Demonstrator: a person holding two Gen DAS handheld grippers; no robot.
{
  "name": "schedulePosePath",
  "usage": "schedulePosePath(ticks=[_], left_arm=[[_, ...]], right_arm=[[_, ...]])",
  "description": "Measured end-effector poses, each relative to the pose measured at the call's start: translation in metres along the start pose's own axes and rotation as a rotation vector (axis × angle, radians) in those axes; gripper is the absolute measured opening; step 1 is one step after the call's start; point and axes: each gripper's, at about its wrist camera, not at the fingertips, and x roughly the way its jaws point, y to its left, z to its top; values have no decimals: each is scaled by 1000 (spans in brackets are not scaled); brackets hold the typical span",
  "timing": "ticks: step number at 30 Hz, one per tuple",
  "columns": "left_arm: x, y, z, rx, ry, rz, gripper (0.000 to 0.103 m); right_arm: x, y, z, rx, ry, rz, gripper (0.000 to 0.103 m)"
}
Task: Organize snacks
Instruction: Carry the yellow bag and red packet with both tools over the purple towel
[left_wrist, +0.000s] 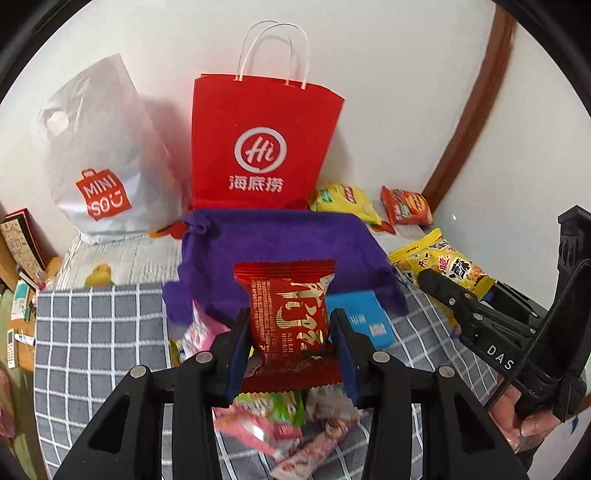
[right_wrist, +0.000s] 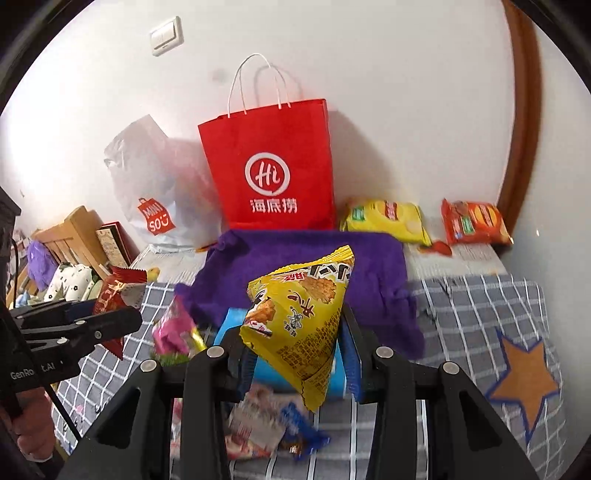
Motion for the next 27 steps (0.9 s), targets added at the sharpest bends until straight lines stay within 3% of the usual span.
schedulePosePath(ticks=[9,18,25,27], left_arm=[[35,15,45,19,3,81,40],[76,37,87,-3,7,98,40],[109,55,100,-6,34,104,40],[120,62,100,-18,50,99,40]], right_arm=[[49,-15,53,-33,-10,6,40],[95,-40,94,-23,4,-11,40],[133,-50,100,-18,35,9,40],[149,-51,95,-27,81,22,40]])
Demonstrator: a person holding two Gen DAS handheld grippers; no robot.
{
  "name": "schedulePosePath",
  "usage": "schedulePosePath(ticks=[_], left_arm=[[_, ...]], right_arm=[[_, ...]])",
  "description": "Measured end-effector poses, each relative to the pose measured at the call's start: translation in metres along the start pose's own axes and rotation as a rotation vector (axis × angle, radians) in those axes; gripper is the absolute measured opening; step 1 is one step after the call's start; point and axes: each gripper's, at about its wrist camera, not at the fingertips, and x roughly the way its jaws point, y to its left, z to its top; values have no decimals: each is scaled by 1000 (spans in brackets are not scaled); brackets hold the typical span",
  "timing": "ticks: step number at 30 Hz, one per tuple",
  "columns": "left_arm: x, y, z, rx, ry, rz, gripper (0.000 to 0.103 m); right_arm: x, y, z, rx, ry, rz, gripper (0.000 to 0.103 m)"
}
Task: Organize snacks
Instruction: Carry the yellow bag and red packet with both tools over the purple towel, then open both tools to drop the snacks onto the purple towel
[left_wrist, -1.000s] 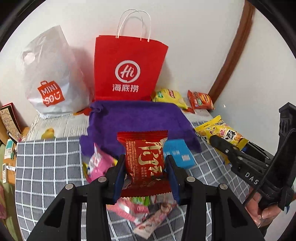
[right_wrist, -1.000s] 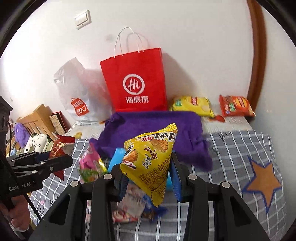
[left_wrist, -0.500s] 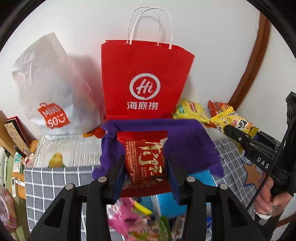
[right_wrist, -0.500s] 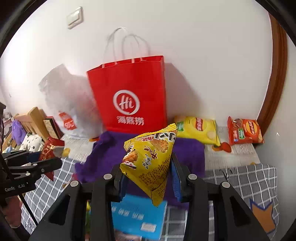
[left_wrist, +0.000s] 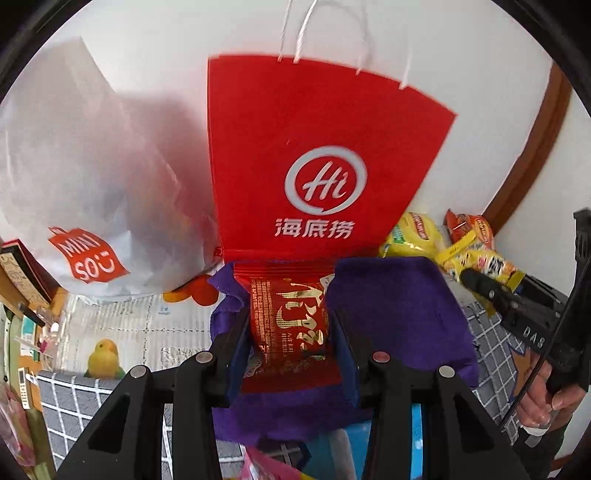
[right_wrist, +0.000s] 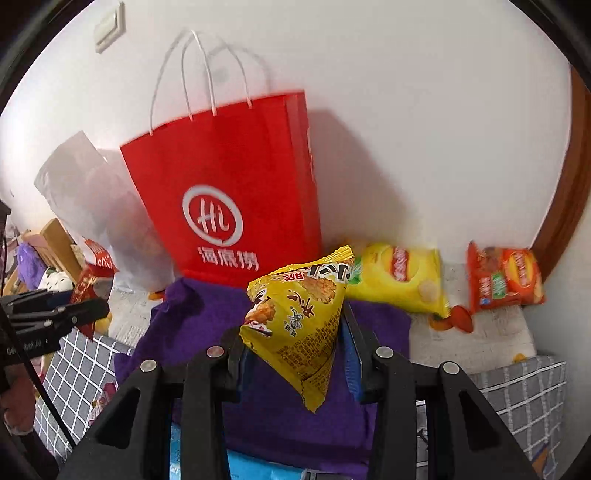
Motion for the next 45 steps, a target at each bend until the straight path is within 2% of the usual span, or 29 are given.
schedulePosePath(ticks=[7,14,28,34,45], left_arm=[[41,6,-7,11,81,-6,40],[74,2,-18,22,175,-6,40],[91,-2,-22,22,203,-4,40],[97,-4,-24,17,221,-31,40],[96,-5,-24,23,219,-43,42]], right_arm=[[36,-5,-16,-41,80,-46,40],[60,-14,-25,-32,148,-38,40],[85,-19,-34,-35,232,-53,40],[91,-18,-35,-46,258,-53,40],[85,-14,-33,-54,240,-60,45]])
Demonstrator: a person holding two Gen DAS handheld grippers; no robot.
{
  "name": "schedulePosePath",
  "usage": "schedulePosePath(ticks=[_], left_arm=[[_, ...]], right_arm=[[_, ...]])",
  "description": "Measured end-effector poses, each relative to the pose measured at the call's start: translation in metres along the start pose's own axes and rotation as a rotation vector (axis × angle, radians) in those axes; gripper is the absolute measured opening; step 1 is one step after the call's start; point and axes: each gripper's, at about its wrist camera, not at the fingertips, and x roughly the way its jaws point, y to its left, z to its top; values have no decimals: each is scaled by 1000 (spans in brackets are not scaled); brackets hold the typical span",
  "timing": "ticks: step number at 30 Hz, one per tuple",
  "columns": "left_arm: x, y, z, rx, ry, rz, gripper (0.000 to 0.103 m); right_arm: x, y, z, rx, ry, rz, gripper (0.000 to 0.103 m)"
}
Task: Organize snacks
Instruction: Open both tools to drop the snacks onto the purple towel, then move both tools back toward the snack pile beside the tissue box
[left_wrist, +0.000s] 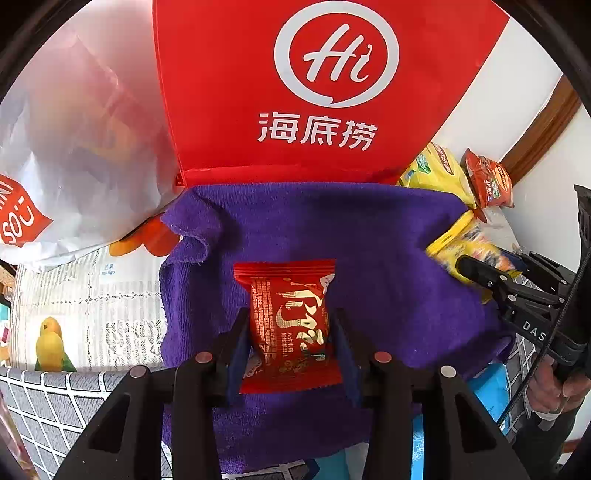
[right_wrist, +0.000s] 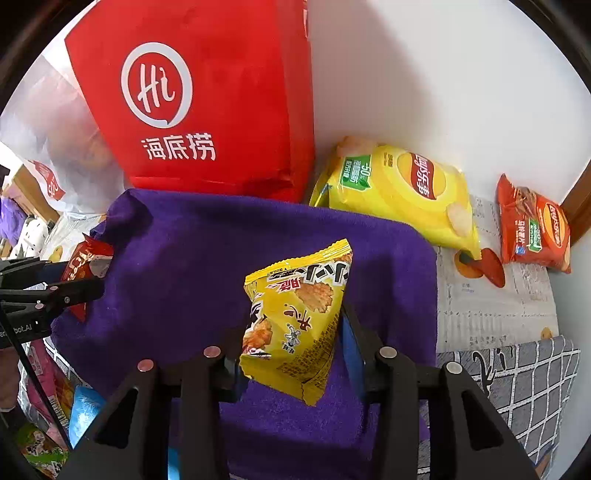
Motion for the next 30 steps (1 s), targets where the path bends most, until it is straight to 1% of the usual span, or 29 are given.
schedulePosePath(ticks=[1,3,5,6,7,9,10,14,18,20,22,24,27,30], left_arm=[[0,0,0,1,1,-3,42],[-2,0,1,2,-4,-14,42],[-7,2,2,0,-17,-14,42],[-9,2,2,1,-21,-9,45],[-11,3,2,2,-27,-5,53],[-17,4,3,3,-48,6,61],[-21,4,3,1,-60,12,62],[-34,5,4,-5,-83,29,64],[-44,2,5,4,-94,60,67],[-50,0,5,10,-104,59,67],[-59,-2,4,15,-125,58,70],[-68,-6,2,27,-146,54,70],[-83,-9,-2,22,-176,30,70],[-97,-13,-7,20,-202,16,70]], right_arm=[[-2,1,0,-4,-3,0,47],[-8,1,1,-11,-18,6,57],[-15,1,2,-9,-38,13,60],[-20,1,2,-8,-49,16,60],[-24,2,3,-8,-58,18,61],[-30,2,3,-8,-74,22,62],[-33,3,4,-10,-81,22,62],[-45,9,4,-15,-109,3,64],[-59,16,4,5,-138,-13,72],[-65,17,5,25,-142,-20,76],[-74,19,5,47,-152,-47,76],[-84,19,0,73,-185,-65,76],[-99,18,-11,96,-228,-50,76],[-112,14,-23,131,-226,-83,76]])
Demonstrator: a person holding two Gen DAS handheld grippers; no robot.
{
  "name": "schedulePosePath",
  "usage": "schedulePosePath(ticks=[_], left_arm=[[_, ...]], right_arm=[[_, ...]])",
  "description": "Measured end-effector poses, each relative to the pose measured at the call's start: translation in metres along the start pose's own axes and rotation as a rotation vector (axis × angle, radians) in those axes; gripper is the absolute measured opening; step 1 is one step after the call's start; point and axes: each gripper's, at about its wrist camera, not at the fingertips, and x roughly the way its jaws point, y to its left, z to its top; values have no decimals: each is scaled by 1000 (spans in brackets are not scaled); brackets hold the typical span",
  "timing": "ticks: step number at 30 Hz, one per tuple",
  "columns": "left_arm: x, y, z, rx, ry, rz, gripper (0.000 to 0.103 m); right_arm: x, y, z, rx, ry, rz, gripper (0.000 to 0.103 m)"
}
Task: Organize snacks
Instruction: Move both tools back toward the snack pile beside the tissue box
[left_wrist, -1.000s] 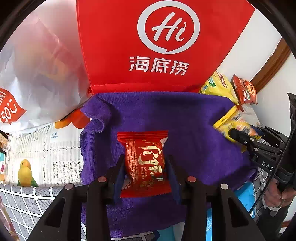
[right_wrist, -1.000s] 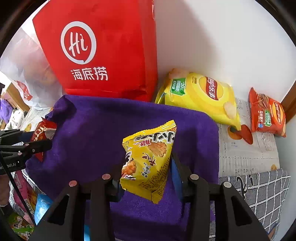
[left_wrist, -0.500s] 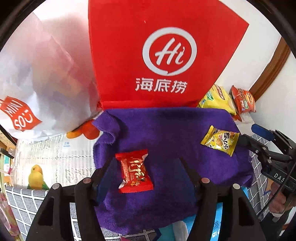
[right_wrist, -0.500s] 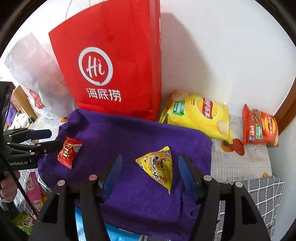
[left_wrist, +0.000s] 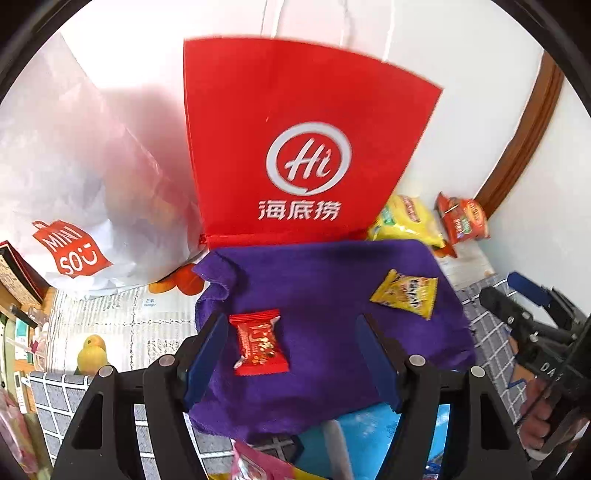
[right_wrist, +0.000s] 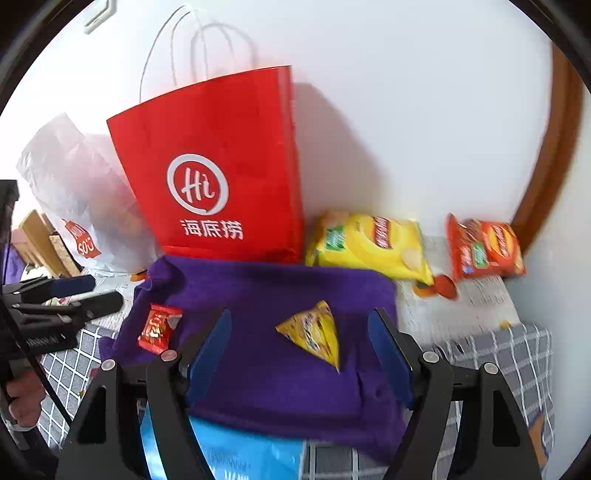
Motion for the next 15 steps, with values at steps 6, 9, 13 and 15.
schedulePosePath(ticks=[6,9,13,15], left_arm=[[-31,-21,-3,37,-60,-8,70],[-47,-28,-7,26,-58,-42,68],[-72,-33,-23,40,-76,-19,68],[-83,-31,-32,46,-79,2,68]], right_arm=[[-27,-12,-23,33,4,-38,76],[-38,-16,-35,52,61,-26,76],[-61,-11,-55,34,33,-51,76],[-74,-8,-65,42,15,-24,76]])
